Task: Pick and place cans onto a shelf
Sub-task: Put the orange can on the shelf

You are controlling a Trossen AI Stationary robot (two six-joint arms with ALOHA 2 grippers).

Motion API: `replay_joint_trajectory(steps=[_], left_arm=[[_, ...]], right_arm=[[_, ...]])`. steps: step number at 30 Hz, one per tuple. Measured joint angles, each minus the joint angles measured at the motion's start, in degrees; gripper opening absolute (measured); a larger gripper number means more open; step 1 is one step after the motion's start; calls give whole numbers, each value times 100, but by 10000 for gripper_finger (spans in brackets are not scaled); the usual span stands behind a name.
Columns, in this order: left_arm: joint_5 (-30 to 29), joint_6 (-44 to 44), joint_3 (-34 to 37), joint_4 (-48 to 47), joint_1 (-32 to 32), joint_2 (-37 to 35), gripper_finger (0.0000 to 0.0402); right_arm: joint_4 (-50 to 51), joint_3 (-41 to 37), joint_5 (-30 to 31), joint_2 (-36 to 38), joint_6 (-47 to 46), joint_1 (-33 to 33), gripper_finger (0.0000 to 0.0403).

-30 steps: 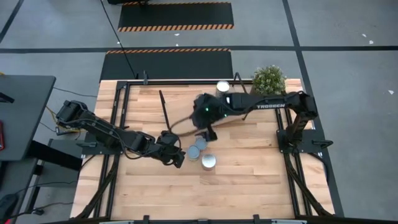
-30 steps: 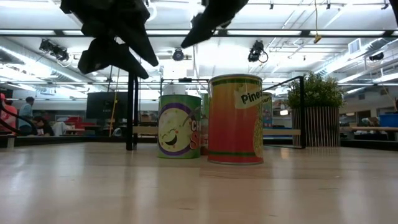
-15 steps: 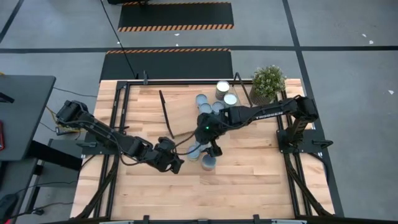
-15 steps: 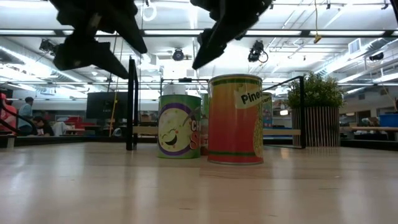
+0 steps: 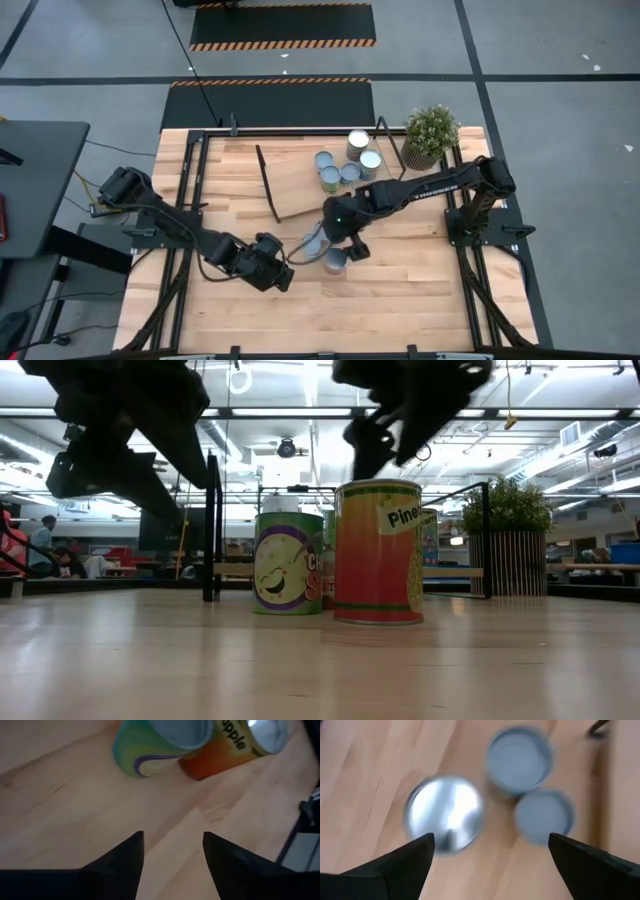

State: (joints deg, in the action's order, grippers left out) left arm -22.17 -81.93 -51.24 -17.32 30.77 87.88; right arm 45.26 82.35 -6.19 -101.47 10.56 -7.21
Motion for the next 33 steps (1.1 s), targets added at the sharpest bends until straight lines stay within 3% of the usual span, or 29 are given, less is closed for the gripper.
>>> replay_joint_trajectory(steps=[4,11,16,24,30,33], left_arm=[[3,-142,2,-32,70,42,201],[25,-346,2,-19,136,42,199],[105,-471,2,44,164,42,199],[103,-411,2,75,162,42,199],[85,-396,2,24,159,42,202],[83,-384,2,-44,155,40,207]], right_arm=[[524,-16,59,-9,341,-189,399],[232,-862,207,216,581,-252,396],[-406,-1993,234,1224,286,-216,393],[-2295,-3678,668,2988,48,-255,392],[-2761,-4284,1252,3424,-36,-134,392],[-2554,-4191,1114,3323,-54,3,392]])
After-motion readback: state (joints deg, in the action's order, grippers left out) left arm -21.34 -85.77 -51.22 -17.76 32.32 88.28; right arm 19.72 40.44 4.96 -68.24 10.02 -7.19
